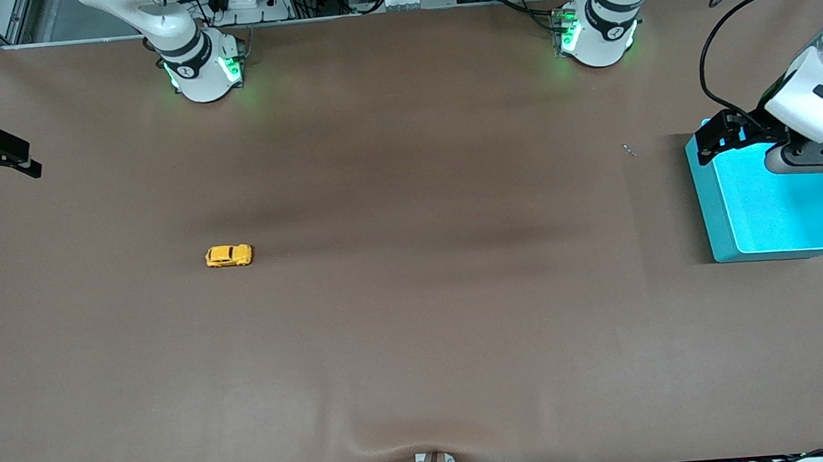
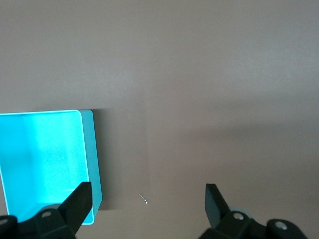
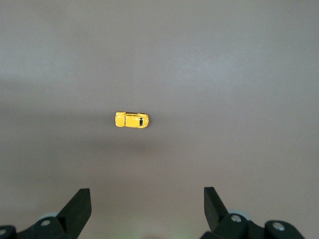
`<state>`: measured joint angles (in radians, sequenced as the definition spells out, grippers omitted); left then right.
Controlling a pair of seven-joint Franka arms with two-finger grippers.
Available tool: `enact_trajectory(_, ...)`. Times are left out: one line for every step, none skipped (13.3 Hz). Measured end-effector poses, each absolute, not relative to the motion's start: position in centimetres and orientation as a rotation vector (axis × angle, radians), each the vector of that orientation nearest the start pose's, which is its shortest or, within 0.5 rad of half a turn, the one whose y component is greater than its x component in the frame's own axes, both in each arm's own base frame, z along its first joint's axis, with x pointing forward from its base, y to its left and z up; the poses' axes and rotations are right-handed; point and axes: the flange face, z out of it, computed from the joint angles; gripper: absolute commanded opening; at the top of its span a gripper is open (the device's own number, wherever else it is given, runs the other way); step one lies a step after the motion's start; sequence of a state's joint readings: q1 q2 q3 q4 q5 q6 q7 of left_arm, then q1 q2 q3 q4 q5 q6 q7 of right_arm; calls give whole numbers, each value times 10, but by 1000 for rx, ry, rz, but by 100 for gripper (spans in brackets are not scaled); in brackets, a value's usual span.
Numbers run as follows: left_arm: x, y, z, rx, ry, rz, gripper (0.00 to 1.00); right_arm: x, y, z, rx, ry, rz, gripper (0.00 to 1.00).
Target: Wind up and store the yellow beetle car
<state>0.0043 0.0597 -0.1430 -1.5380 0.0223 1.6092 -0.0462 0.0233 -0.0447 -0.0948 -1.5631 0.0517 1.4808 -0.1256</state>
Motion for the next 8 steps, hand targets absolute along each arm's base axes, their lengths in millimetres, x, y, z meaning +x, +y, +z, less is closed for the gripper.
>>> enact_trajectory(571,-75,610,-3125,145,-16,100,530,-33,645,-3081,-89,50,100)
enact_trajectory(570,-75,611,-3125,145,-11,100,530,-33,645,-3081,-89,50,100)
enact_trajectory(569,-75,611,-3124,145,-7,100,530,-33,645,-3081,-89,50,100)
enact_trajectory(569,-75,611,-3124,145,-4,100,530,-33,645,-3081,-89,50,100)
enact_trajectory(568,-75,611,-3124,145,-2,100,530,-33,645,-3081,-89,50,100)
enact_trajectory(568,-75,611,-3124,145,-1,100,530,-33,645,-3081,-89,50,100)
enact_trajectory(568,-75,611,-3124,145,-1,100,530,-33,644,-3081,-89,51,100)
enact_trajectory(568,-75,611,-3124,145,-1,100,530,-33,644,-3081,-89,51,100)
